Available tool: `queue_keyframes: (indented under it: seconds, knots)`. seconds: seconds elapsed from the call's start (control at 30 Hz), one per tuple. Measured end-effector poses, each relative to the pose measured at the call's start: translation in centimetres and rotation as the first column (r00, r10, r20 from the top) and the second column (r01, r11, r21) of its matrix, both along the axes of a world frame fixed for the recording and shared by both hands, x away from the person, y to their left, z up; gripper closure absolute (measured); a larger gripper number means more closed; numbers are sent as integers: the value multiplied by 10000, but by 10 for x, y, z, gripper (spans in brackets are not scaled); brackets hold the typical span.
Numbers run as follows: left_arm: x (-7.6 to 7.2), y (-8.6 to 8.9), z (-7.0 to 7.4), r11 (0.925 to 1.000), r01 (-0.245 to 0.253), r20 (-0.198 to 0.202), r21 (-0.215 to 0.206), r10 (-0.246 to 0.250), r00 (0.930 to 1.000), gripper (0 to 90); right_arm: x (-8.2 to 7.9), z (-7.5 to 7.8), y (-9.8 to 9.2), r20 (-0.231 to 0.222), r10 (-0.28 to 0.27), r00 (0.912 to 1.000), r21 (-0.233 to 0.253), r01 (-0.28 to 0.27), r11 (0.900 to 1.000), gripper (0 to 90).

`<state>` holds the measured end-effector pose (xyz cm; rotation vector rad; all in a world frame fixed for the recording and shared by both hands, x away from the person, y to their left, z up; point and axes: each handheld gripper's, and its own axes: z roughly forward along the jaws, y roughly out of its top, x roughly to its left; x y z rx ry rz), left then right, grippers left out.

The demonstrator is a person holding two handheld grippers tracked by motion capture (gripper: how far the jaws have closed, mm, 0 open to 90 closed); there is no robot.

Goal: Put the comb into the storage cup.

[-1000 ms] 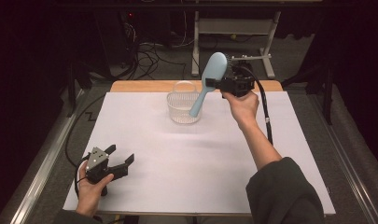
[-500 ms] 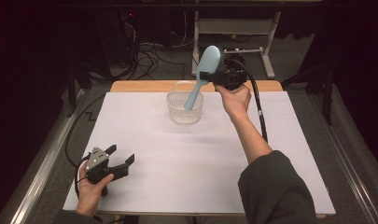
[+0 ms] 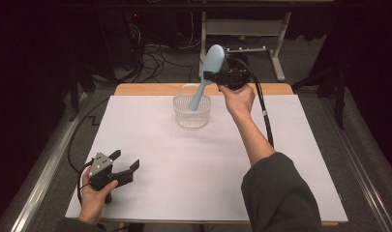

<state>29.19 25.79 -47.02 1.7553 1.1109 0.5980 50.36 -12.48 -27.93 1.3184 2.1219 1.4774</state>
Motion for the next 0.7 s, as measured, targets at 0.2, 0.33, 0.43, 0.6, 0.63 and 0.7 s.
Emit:
queue_keyframes:
  seconds: [0.2,0.33,0.43,0.6,0.63,0.7]
  knots:
    - [0,0,0,10000,13,5,-17,-13,10000,189,3,-1,4,27,-119,9999,-112,120,9999,579]
    - [0,0,0,10000,21,-3,-26,-21,10000,189,5,-4,7,32,-182,9998,-161,183,9997,578]
    - [0,0,0,10000,18,4,-35,-18,10000,189,7,-8,10,-7,-220,9998,-262,219,9994,579]
    - [0,1,0,10000,10,9,-61,-10,10000,189,10,-15,17,-20,-200,9998,-364,199,9991,578]
    - [0,1,0,10000,13,8,-62,-13,10000,189,10,-16,19,-30,-192,9998,-379,190,9991,578]
    - [0,1,0,10000,24,5,-55,-24,10000,189,11,-19,22,-59,-187,9998,-431,185,9989,578]
